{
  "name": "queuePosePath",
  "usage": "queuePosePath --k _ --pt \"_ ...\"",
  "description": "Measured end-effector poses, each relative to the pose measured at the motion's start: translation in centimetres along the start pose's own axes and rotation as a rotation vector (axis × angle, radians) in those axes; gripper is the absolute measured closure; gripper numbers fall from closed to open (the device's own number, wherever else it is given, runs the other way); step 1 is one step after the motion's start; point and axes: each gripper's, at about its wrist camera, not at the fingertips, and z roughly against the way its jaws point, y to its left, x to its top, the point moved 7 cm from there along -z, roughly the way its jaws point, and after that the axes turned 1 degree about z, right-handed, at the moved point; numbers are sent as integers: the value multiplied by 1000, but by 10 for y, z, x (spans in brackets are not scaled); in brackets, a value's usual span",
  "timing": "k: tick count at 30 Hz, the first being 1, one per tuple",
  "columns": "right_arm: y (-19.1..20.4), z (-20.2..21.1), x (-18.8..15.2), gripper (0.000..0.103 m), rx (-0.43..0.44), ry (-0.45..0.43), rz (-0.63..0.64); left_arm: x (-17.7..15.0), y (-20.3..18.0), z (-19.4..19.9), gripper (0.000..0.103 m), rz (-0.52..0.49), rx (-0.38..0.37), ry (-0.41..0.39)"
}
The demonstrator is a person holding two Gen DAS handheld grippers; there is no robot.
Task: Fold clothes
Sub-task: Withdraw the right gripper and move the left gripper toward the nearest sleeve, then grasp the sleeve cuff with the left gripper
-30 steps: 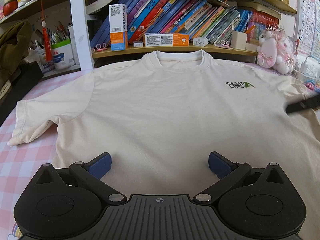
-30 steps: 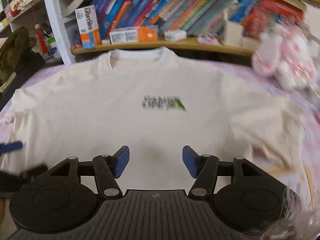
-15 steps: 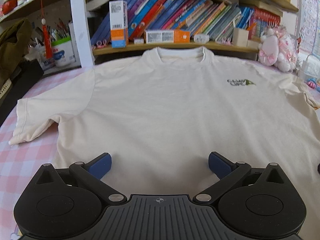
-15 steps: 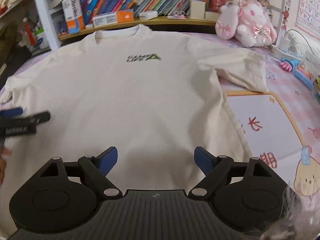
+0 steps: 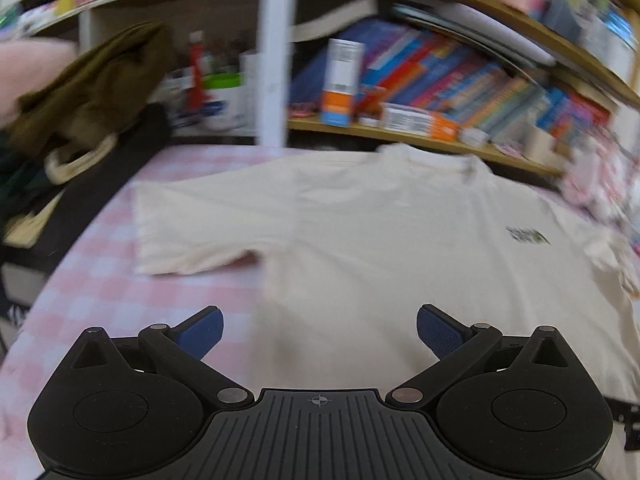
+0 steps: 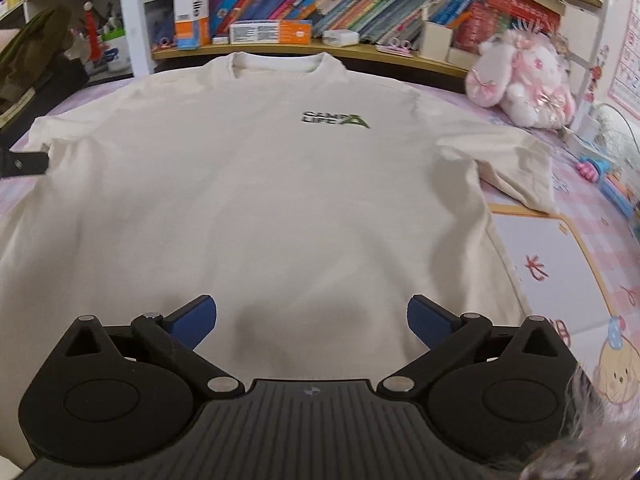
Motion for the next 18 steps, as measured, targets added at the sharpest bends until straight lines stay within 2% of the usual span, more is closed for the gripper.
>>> queuePosePath --k 11,18 --pt "15 -8 8 0 29 6 33 14 87 -5 3 294 108 -2" --pt "7 -15 8 0 24 28 -18 20 108 -15 3 329 158 -3"
